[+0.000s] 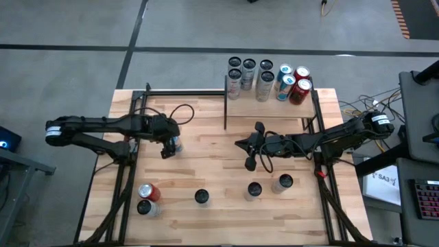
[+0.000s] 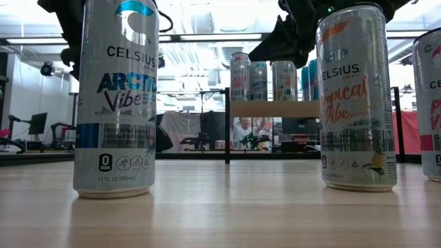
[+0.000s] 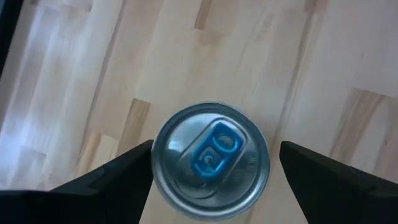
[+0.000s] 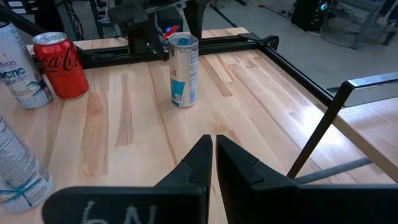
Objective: Place canned beverage on shelf
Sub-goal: Put the blue soda can on the shelf aligned with the other blue soda cans
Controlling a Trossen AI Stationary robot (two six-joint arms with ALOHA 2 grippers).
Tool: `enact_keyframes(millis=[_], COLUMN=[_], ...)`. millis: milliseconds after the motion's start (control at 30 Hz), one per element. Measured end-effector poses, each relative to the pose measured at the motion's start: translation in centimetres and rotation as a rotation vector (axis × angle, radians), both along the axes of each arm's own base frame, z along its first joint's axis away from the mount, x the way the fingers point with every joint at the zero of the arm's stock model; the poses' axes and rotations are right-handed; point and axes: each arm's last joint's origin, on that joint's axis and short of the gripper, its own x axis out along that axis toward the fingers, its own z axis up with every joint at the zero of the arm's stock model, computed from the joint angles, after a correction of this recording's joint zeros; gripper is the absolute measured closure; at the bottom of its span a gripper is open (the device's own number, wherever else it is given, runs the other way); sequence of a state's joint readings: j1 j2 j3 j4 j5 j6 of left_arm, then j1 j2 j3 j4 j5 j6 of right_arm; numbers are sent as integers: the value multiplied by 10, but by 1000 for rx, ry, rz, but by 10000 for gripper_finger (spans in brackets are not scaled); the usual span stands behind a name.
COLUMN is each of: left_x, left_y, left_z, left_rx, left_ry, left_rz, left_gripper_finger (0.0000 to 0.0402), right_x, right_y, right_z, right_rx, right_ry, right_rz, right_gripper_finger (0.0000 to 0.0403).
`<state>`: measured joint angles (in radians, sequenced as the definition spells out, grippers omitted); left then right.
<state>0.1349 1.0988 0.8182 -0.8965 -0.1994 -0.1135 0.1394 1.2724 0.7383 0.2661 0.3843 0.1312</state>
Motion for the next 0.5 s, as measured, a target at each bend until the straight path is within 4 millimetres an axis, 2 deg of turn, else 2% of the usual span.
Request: enact_keyframes(millis=[500], left_x=[9], left_y=[1], left_z=[-12], left_rx=[-5], left_ry=[46], left_rz=[1], left_gripper_finger=[83], right_x=[0], right_y=[0], right_z=[0], right_rx=[6], right_ry=[-1], right_rz=[-2], right_gripper_finger=[390])
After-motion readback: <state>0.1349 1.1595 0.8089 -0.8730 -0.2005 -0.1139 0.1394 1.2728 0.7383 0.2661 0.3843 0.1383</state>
